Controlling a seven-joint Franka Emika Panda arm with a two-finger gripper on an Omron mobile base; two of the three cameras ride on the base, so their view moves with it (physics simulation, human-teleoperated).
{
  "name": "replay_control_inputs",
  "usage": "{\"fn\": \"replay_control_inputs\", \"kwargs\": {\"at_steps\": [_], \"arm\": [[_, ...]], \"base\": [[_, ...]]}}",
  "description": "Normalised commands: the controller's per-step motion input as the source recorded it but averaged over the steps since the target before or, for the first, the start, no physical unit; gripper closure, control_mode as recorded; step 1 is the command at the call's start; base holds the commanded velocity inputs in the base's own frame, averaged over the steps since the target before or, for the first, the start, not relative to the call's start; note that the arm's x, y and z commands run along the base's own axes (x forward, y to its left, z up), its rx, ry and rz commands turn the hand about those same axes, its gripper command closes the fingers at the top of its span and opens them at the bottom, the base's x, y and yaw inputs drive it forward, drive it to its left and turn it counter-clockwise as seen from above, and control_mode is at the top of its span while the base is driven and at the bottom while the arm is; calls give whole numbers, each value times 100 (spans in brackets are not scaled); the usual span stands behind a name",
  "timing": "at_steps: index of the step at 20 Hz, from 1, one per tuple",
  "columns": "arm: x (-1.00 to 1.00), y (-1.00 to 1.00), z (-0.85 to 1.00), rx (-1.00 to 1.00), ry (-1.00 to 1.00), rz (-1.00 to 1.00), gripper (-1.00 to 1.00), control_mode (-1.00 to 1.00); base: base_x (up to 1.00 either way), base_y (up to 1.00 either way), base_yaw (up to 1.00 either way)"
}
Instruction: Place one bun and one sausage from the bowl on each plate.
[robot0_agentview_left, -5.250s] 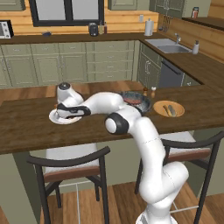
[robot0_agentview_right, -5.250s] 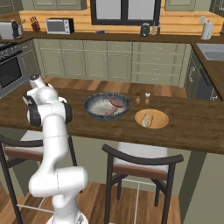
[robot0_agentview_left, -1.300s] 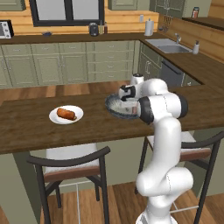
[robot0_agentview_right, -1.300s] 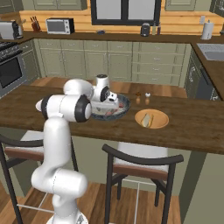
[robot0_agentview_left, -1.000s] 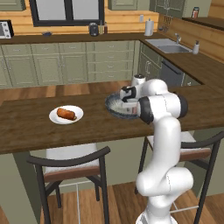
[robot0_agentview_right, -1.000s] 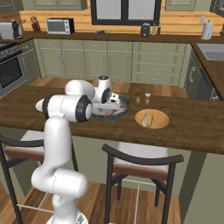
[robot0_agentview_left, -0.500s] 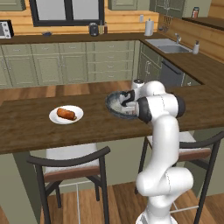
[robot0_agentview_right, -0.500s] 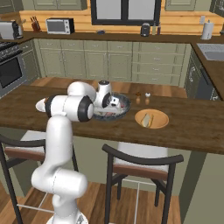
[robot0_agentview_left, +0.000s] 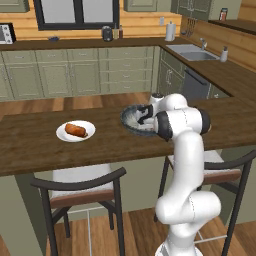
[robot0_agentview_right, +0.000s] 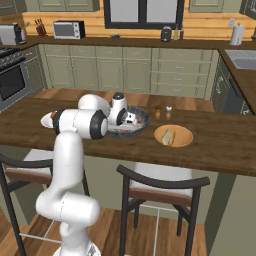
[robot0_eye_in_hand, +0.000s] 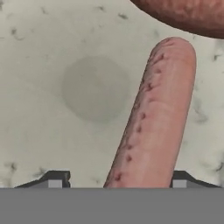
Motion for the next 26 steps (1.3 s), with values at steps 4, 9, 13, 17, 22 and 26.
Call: {"fn": "replay_control_inputs", "kwargs": {"at_steps": [4, 9, 13, 17, 22, 26], "arm": [[0, 0, 0, 0, 0, 0, 100, -100], [-2, 0, 45, -1, -1, 1, 100, -100], [-33, 0, 100, -1, -13, 10, 100, -100], [-79, -16, 99, -4, -17, 14, 100, -100], [-98, -43, 72, -1, -18, 18, 100, -100], [-80, -66, 41, 0, -18, 15, 100, -100]], "base": [[0, 0, 0], [0, 0, 0], [0, 0, 0], [0, 0, 0], [0, 0, 0], [0, 0, 0]]}}
